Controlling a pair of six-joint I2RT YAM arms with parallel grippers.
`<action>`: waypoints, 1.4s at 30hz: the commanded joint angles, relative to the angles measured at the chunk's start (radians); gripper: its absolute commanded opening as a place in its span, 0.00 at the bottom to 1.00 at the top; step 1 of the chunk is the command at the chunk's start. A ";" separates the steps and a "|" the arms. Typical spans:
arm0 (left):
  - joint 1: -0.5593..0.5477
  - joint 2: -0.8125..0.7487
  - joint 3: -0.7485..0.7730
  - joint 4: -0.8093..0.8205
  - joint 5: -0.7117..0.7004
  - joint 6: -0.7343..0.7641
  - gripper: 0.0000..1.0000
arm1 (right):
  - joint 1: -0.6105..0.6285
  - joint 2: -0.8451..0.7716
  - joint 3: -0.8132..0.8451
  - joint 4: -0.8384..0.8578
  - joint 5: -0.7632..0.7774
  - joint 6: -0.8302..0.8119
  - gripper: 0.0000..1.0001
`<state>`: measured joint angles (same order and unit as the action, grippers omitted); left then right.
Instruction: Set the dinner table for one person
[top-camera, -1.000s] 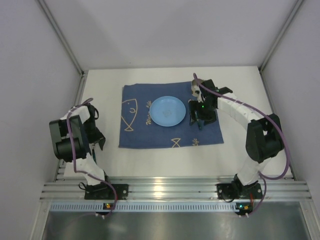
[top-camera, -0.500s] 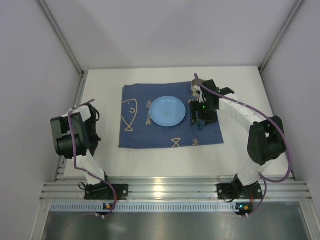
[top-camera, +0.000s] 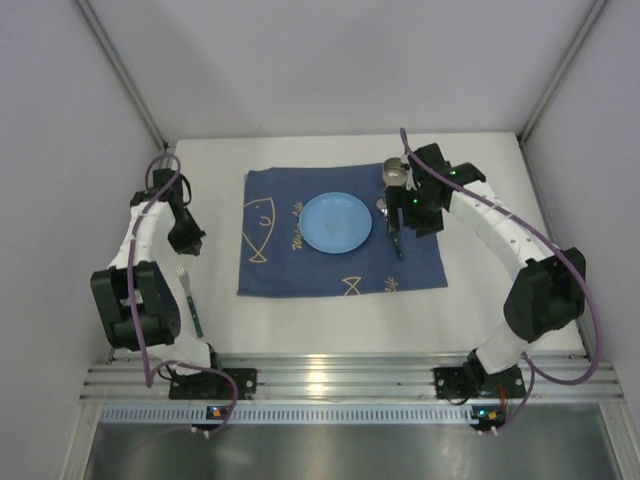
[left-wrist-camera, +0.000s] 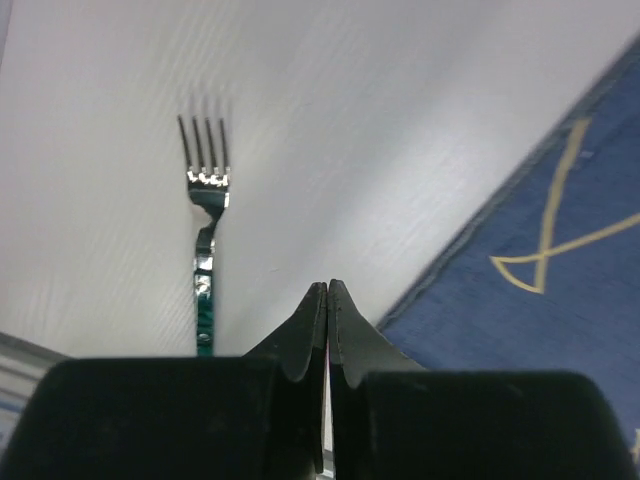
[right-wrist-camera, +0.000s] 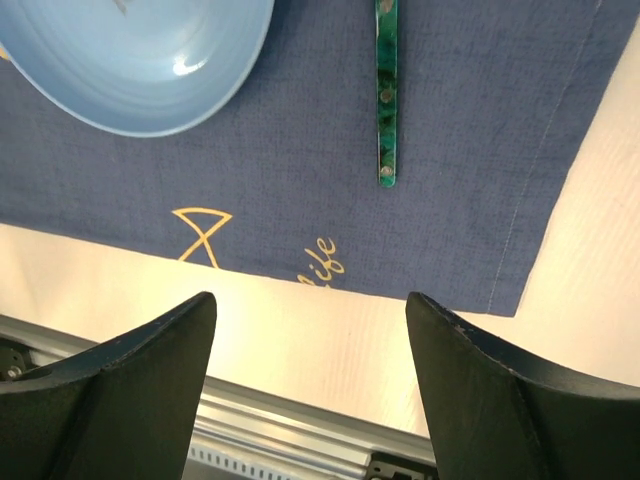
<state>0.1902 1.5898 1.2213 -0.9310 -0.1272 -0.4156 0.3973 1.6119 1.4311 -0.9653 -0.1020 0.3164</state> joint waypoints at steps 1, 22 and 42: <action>-0.040 -0.093 0.067 0.054 0.116 0.008 0.00 | 0.005 -0.041 0.106 -0.070 0.044 -0.005 0.77; 0.069 -0.013 -0.293 0.222 0.069 -0.029 0.80 | 0.005 -0.176 -0.026 -0.150 0.021 0.026 0.83; 0.155 0.084 -0.318 0.258 0.060 -0.011 0.64 | 0.006 -0.121 0.040 -0.182 0.039 0.009 0.83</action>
<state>0.3428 1.6054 0.9092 -0.6949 -0.0479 -0.4244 0.3973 1.4891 1.4235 -1.1450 -0.0727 0.3328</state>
